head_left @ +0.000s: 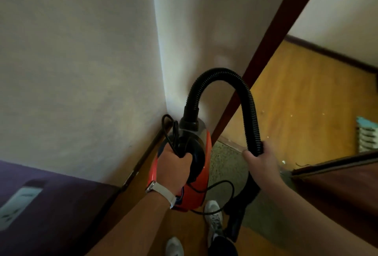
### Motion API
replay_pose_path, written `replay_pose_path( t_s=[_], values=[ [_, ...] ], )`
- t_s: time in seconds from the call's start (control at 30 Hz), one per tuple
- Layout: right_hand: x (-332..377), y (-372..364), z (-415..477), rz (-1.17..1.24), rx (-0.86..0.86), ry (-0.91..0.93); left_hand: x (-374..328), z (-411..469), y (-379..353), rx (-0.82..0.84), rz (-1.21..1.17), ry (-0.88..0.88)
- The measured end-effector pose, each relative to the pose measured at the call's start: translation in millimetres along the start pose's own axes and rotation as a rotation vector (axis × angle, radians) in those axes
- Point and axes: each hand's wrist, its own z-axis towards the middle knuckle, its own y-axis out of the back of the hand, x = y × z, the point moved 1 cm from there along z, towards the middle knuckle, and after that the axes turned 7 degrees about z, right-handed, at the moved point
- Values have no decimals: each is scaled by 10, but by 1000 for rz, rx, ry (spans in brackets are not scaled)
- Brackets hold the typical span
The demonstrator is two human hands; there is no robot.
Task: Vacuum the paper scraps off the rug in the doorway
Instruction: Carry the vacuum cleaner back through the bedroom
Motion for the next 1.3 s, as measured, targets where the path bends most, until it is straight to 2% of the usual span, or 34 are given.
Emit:
replay_pose_path(
  t_s=[0.27,0.57,0.97,1.13,1.3],
  values=[
    [451,1006,-904,193,-150,88,-696,-829,209,145,-56,-110],
    [348,2353,-1621,293,-297,145,-1276,-1694,-227,261,-11,-246],
    [-919,4266,-2512,546,-434,124,-2056,-3385,-1817,395,132,-453],
    [-1558,5120,-2815,525,-548,87,-2306,-4192,-2651,462,211,-593],
    [-2058,5894,-3139,524,-686,49,-2486,-4850,-3445,554,238,-624]
  ],
)
